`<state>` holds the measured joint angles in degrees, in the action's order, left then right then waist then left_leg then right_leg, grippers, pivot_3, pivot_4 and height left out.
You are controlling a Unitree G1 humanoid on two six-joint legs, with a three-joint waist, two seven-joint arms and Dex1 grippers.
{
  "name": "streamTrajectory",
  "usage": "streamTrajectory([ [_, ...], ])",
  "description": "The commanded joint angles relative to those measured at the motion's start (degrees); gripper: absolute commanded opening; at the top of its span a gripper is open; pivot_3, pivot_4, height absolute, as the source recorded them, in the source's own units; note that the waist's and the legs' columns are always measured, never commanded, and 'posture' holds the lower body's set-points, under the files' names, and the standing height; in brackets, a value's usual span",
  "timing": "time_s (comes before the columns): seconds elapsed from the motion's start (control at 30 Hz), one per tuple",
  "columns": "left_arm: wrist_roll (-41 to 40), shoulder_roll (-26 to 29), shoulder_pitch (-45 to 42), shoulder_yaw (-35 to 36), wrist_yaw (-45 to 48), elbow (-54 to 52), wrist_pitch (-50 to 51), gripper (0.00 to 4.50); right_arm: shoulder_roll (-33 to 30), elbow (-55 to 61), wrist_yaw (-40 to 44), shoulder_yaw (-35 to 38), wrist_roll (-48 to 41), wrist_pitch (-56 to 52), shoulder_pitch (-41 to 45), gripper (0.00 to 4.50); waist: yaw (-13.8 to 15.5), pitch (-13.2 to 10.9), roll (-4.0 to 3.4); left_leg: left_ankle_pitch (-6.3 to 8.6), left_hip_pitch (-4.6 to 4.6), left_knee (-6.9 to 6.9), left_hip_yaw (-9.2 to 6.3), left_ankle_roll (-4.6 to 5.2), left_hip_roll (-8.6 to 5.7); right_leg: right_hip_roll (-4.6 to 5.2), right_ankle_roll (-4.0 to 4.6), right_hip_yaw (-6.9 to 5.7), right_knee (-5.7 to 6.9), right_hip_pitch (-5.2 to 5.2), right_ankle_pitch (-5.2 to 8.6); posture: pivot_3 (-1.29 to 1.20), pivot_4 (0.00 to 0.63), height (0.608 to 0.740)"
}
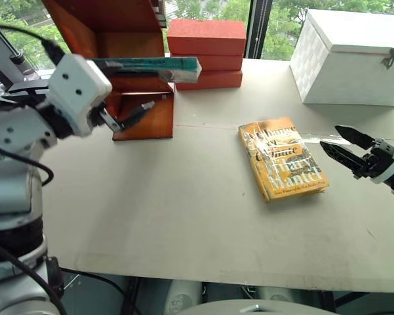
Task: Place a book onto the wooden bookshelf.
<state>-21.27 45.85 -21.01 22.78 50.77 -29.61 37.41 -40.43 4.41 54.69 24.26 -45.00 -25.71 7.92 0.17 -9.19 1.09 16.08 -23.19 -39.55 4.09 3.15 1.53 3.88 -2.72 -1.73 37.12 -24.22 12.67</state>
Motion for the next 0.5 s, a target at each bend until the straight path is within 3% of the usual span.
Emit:
streamTrajectory([
  [0.03,-12.5,-6.6,9.8,3.3,-2.3,-7.6,8.6,4.44,-0.5,-1.5,1.0,0.0,8.3,9.3,-4.4,4.5,-0.2,0.0,-0.02,0.0,0.23,0.05,0.05,0.0,-0.01,0.02,-0.01,0.03,0.02,0.19,0.02,0.0,0.15,0.718],
  [0.17,-10.9,-14.6,20.9,-0.4,-7.7,-7.9,5.6,4.44,1.3,-6.9,1.8,-1.3,15.6,19.6,-9.3,4.5,-0.3,0.0,0.0,0.01,0.61,0.15,0.03,0.0,-0.03,-0.04,0.01,0.07,-0.09,0.55,0.03,0.0,0.15,0.718],
  [0.23,-3.2,-15.8,26.0,-6.4,-9.7,-5.9,-1.7,4.44,2.4,-8.8,2.7,-1.1,16.9,23.2,-11.9,4.5,-0.2,0.0,-0.02,0.04,0.75,0.14,0.01,0.1,-0.04,-0.08,0.04,0.12,-0.08,0.65,0.02,0.0,0.15,0.718],
  [0.3,-0.9,-18.9,29.1,-8.7,-12.7,-3.6,-4.9,4.44,2.8,-9.3,4.2,-1.3,17.5,25.2,-14.4,4.5,0.0,0.1,-0.13,0.07,0.84,0.14,0.04,0.14,-0.06,-0.09,0.28,0.18,-0.07,0.72,0.15,0.0,0.15,0.718],
  [0.5,6.0,-20.4,35.9,-16.6,-12.2,3.4,-17.6,4.44,4.1,-9.5,5.2,-2.5,18.5,28.4,-17.6,4.5,0.2,0.2,-0.14,0.11,1.04,0.26,0.17,0.2,-0.03,-0.04,0.33,0.36,-0.05,0.76,0.17,0.0,0.15,0.718],
])
